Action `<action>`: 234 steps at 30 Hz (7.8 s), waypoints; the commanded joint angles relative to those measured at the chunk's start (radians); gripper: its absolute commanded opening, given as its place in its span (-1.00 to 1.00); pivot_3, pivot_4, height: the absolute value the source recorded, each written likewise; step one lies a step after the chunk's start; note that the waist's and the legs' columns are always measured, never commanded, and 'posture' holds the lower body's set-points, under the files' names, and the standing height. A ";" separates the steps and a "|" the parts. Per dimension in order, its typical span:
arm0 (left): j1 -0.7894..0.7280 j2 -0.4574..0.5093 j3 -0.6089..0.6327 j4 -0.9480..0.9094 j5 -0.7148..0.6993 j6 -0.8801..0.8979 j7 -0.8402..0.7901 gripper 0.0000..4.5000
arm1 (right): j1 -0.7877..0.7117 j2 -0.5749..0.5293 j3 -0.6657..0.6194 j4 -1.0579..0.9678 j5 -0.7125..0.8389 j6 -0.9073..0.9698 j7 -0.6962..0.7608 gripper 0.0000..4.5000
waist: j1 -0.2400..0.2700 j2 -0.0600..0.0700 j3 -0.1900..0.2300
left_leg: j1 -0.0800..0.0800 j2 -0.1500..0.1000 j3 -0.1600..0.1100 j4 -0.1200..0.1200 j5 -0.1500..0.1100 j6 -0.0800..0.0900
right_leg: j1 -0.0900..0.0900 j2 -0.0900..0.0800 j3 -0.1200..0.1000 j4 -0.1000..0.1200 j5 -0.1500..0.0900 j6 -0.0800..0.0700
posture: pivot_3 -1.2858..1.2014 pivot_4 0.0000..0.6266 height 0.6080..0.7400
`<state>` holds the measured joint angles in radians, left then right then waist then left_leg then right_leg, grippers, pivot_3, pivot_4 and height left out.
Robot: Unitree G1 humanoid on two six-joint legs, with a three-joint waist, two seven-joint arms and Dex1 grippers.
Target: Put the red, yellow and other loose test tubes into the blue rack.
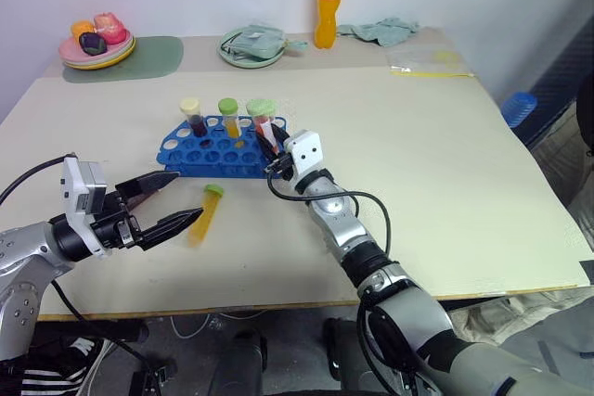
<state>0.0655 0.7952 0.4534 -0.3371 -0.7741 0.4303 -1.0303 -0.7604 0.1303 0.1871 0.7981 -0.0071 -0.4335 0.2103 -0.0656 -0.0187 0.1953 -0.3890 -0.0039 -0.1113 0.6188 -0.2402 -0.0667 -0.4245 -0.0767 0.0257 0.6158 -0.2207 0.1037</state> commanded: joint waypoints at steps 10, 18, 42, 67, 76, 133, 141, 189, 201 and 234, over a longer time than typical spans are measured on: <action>0.006 -0.005 0.034 -0.021 -0.003 -0.032 0.001 1.00 | -0.027 0.088 0.022 0.006 -0.002 -0.014 0.027 -0.66 | -0.004 0.000 0.000 | 0.000 0.000 0.000 -0.001 0.000 0.000 | 0.000 0.000 0.000 0.001 0.000 0.000 | 0.03 -0.52 1.00; -0.011 -0.009 0.018 -0.021 -0.002 -0.036 0.011 1.00 | -0.030 0.103 0.047 -0.010 0.018 0.013 0.070 -0.66 | -0.004 0.000 0.000 | 0.001 0.000 0.000 -0.001 0.000 0.000 | 0.000 0.000 0.000 0.001 0.000 0.000 | 0.03 -0.52 1.00; -0.027 -0.022 0.003 -0.021 0.006 -0.046 0.029 1.00 | -0.073 0.106 0.007 0.100 0.059 0.002 0.066 0.37 | -0.004 0.000 0.000 | 0.002 0.000 0.000 -0.001 0.000 0.000 | 0.001 0.000 0.000 0.001 0.000 0.000 | 0.03 -0.52 1.00; -0.058 -0.067 -0.049 -0.009 0.028 -0.069 0.047 1.00 | 0.030 -0.126 0.025 -0.567 0.027 0.719 0.171 0.99 | -0.003 0.000 0.000 | 0.002 0.000 0.000 -0.003 0.000 0.000 | 0.000 0.000 0.000 0.001 0.000 0.000 | 0.03 -0.52 1.00; -0.055 -0.081 -0.056 -0.010 0.038 -0.075 0.049 1.00 | -0.047 -0.149 0.008 -0.794 0.122 1.162 0.245 0.99 | -0.003 0.000 0.000 | 0.002 0.000 0.000 -0.002 0.000 0.000 | 0.000 0.000 0.000 0.001 0.000 0.000 | 0.03 -0.52 1.00; -0.082 -0.085 -0.064 -0.003 0.045 -0.079 0.068 1.00 | 0.044 -0.023 -0.014 -0.595 0.133 0.776 0.143 -0.53 | -0.003 0.000 0.000 | 0.001 0.000 0.000 -0.003 0.000 0.000 | -0.001 0.000 0.000 0.001 0.000 0.000 | 0.03 -0.52 1.00; -0.085 -0.085 -0.063 -0.009 0.045 -0.075 0.073 1.00 | 0.036 -0.013 -0.010 -0.545 0.117 0.716 0.119 -0.53 | -0.003 0.000 0.000 | 0.001 0.000 0.000 -0.003 0.000 0.000 | -0.001 0.000 0.000 0.001 0.000 0.000 | 0.03 -0.52 1.00; -0.112 -0.082 -0.062 -0.004 0.046 -0.071 0.082 1.00 | 0.083 -0.042 0.016 -0.502 0.090 0.632 0.179 -0.37 | -0.002 -0.001 0.000 | 0.001 0.000 0.000 -0.003 0.000 0.000 | -0.001 0.000 0.000 0.000 0.000 0.000 | 0.03 -0.52 1.00; -0.074 -0.056 -0.050 -0.005 0.072 -0.059 0.082 1.00 | 0.170 -0.207 0.017 -0.646 0.062 0.634 0.271 0.62 | -0.001 -0.001 0.000 | 0.001 0.000 0.000 -0.003 0.000 0.000 | -0.001 0.000 0.000 0.000 0.000 0.000 | 0.03 -0.52 1.00; -0.574 0.192 -0.290 0.104 -0.095 1.068 0.581 1.00 | 0.243 -0.637 0.007 -1.131 0.457 0.807 0.904 0.99 | 0.022 -0.002 0.000 | 0.000 -0.001 0.000 -0.001 0.000 0.000 | 0.001 0.000 0.000 0.001 0.000 0.005 | 0.03 -0.52 1.00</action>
<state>-0.4708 0.9886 0.1794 -0.2834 -0.9049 1.4785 -0.4534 -0.5064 -0.5017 0.1921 -0.3049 0.4527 0.3969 1.1105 -0.0432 -0.0205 0.1951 -0.3886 -0.0044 -0.1115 0.6180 -0.2398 -0.0672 -0.4240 -0.0765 0.0256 0.6168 -0.2206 0.1086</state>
